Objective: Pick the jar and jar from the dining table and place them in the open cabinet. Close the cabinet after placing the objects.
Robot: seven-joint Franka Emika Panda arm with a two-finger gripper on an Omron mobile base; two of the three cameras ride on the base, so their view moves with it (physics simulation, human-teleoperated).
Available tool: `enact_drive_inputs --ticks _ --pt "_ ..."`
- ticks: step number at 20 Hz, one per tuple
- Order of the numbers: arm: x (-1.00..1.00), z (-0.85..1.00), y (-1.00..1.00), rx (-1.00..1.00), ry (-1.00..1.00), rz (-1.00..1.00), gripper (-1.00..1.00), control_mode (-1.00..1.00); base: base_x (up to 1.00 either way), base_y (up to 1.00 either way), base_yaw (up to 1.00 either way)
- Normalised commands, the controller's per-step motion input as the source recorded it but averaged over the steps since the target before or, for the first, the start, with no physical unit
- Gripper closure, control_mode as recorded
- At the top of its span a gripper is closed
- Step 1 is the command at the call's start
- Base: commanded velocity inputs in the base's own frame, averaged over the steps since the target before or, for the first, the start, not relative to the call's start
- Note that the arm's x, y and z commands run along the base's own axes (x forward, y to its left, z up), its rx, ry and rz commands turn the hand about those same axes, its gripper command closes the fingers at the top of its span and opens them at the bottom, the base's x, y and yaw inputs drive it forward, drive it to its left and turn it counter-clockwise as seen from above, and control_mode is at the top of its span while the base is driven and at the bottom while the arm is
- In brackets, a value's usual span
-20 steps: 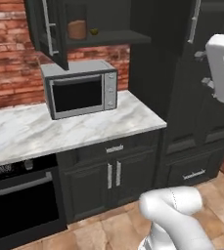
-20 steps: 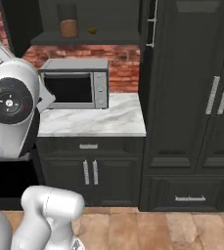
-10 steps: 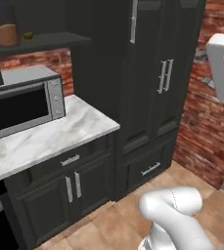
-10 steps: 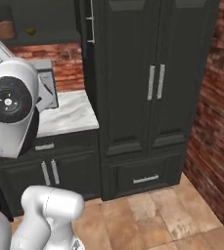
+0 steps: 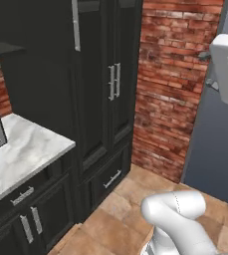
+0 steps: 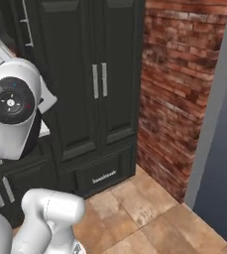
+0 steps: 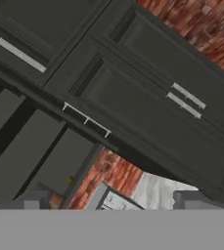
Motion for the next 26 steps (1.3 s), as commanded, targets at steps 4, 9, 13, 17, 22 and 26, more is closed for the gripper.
enact_drive_inputs --ticks 4,9,13,17,22,26 --pt "0.00 0.00 0.00 0.00 0.00 0.00 -1.00 1.00 -0.36 0.00 -0.63" --pt "0.00 0.00 0.00 0.00 0.00 0.00 -1.00 1.00 -0.38 0.00 -0.62" --pt "0.00 0.00 0.00 0.00 0.00 0.00 -1.00 1.00 -0.41 0.00 -0.61" --pt "0.00 0.00 0.00 0.00 0.00 0.00 -1.00 1.00 -0.43 0.00 -0.60" --pt "0.00 0.00 0.00 0.00 0.00 0.00 -1.00 1.00 -0.45 0.00 -0.58" --pt "0.00 0.00 0.00 0.00 0.00 0.00 -1.00 1.00 -0.57 0.05 -0.57"
